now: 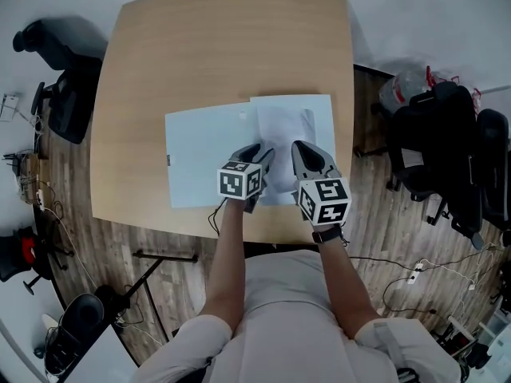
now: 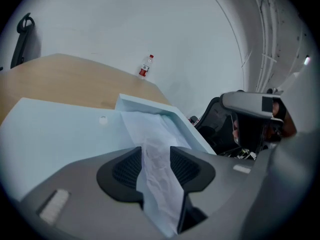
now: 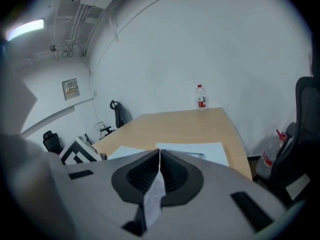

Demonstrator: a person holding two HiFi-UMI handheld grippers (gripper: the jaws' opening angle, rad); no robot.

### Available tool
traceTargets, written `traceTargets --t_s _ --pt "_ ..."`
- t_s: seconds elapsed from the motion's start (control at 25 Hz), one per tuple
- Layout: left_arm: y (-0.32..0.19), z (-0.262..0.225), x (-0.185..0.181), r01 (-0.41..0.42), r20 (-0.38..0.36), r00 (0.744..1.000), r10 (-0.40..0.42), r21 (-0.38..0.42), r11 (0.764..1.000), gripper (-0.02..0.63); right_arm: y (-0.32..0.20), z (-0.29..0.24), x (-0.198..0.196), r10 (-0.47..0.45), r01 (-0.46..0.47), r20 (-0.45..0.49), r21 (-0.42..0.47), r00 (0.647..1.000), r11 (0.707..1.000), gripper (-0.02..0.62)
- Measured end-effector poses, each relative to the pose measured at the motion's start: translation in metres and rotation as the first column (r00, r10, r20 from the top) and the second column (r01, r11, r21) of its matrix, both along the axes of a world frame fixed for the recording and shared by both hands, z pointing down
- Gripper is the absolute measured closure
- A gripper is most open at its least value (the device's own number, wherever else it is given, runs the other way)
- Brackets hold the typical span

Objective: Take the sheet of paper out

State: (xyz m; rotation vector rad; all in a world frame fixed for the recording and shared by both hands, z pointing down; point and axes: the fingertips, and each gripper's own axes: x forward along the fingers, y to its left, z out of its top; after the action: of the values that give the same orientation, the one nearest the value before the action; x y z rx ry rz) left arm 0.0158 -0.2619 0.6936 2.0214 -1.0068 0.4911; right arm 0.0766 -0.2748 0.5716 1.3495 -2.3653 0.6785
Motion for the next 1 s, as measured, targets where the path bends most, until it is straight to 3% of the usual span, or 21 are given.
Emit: traceTargets --t_s 0.56,1.0 --pt "-0.002 0.038 0.002 -0.006 0.086 0.996 0.014 -0.089 0.996 0.449 -0.009 0.018 0.017 0.047 -0.047 0.006 -0.045 0.999 0.998 0.581" --pt "-0.005 0.039 -0.007 0.021 0.072 0.997 -0.014 -0.102 0.995 0.538 -0.014 0.027 0.021 0.073 -0.074 -0.014 -0.058 0.997 0.996 0.581"
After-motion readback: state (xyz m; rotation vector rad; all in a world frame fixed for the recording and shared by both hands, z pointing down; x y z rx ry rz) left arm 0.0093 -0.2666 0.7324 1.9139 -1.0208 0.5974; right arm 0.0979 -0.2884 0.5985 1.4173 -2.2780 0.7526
